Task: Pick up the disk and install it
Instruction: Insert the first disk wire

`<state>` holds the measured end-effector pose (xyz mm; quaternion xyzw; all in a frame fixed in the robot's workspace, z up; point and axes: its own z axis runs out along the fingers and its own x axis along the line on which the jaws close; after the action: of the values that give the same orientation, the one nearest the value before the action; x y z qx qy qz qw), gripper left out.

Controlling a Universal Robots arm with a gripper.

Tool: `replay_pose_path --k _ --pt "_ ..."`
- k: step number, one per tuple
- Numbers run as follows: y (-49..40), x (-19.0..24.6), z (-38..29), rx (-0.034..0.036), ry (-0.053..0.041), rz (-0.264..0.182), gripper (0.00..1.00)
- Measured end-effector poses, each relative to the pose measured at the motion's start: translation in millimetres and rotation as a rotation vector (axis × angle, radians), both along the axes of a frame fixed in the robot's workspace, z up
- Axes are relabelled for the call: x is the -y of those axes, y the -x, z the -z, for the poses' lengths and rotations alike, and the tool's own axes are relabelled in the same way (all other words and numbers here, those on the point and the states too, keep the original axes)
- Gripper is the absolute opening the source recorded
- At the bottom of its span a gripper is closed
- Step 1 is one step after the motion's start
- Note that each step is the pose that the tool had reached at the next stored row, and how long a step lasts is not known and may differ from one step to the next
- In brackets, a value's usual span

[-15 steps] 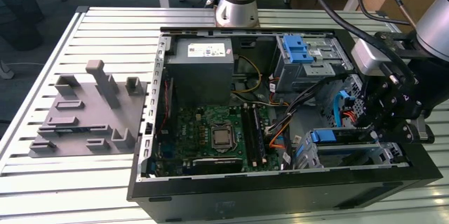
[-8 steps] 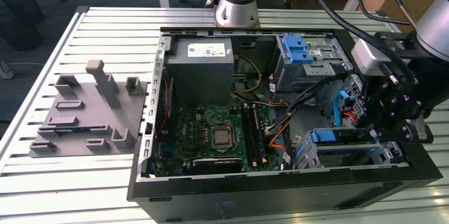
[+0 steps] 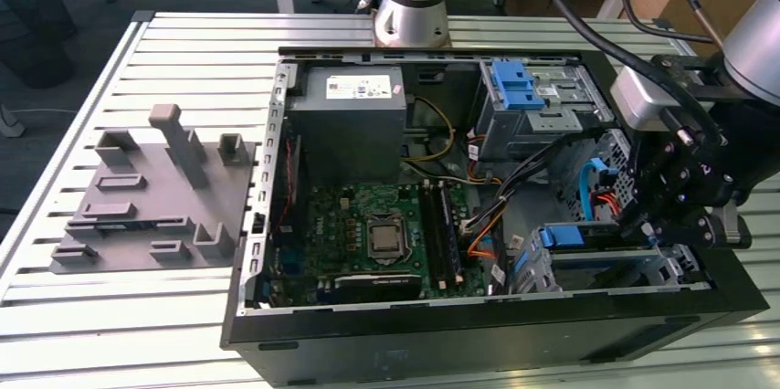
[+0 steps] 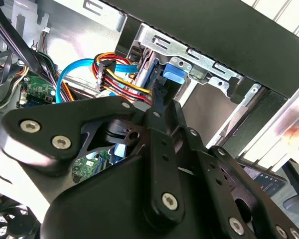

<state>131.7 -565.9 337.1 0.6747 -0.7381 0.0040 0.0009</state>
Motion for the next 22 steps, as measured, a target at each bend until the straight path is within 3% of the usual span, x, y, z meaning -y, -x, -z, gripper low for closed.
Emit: replay_pose_path --k 10,12,13,18,22 --pt "0.0 0.0 -0.2 0.0 0.0 0.0 0.24" --pt "0.0 0.0 -0.2 0.0 0.0 0.0 0.26" --pt "0.0 0.0 -0.2 0.0 0.0 0.0 0.32" --pt "0.0 0.0 -0.2 0.0 -0.0001 0.0 0.32" --pt "0.0 0.0 0.9 0.0 -0.0059 0.0 0.32"
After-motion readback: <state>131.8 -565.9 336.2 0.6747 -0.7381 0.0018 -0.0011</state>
